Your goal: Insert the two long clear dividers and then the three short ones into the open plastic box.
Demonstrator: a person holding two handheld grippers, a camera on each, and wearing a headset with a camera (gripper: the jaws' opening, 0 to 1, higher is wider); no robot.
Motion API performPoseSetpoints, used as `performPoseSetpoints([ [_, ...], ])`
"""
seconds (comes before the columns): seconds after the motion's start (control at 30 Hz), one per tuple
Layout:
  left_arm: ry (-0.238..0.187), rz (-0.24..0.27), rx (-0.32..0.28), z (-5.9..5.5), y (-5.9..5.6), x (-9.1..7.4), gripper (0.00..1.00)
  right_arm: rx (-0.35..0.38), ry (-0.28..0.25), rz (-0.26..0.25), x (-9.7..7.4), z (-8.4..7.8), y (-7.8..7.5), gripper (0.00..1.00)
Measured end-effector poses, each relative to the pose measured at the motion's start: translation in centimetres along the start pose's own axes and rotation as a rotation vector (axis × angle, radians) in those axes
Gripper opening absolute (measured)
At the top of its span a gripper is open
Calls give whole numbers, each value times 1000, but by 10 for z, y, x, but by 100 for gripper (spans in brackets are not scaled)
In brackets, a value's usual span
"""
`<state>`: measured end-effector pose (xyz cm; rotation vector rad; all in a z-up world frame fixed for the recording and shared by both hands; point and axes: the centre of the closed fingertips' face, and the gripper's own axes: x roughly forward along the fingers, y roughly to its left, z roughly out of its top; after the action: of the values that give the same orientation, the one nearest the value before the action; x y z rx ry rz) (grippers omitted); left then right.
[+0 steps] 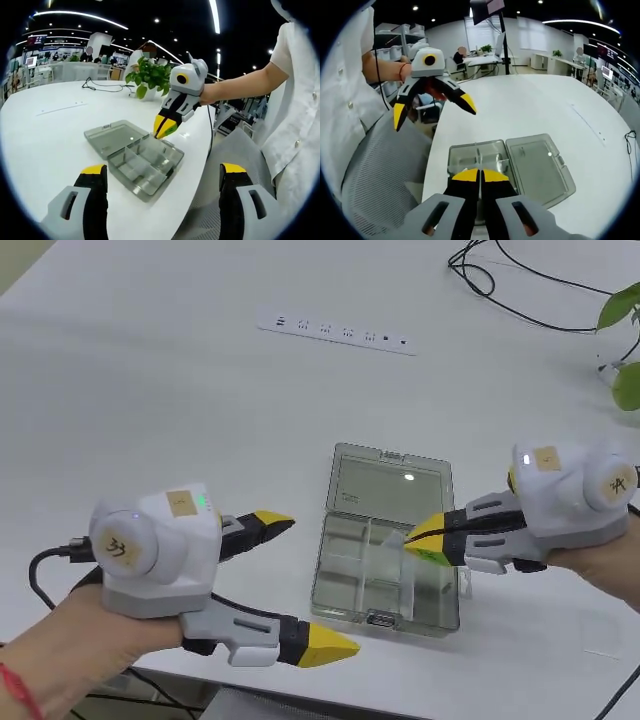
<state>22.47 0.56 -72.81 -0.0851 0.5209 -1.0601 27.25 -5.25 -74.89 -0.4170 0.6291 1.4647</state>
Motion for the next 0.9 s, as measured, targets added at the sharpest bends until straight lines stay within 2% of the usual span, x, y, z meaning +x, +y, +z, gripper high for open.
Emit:
performPoseSetpoints([
  [0.17, 3, -1, -1, -1, 0, 0, 94, -35, -14, 5, 3, 2, 5, 2],
  [0.4, 2, -6, -4, -1, 0, 2, 94, -80, -24, 14, 2, -3, 3, 2],
  [0.63, 2, -7, -5, -1, 1, 2, 95, -130, 12, 22, 7, -7, 3, 2],
  [0.9, 4, -3, -8, -3, 2, 1, 94, -119, 33, 30, 14, -9, -1, 2],
])
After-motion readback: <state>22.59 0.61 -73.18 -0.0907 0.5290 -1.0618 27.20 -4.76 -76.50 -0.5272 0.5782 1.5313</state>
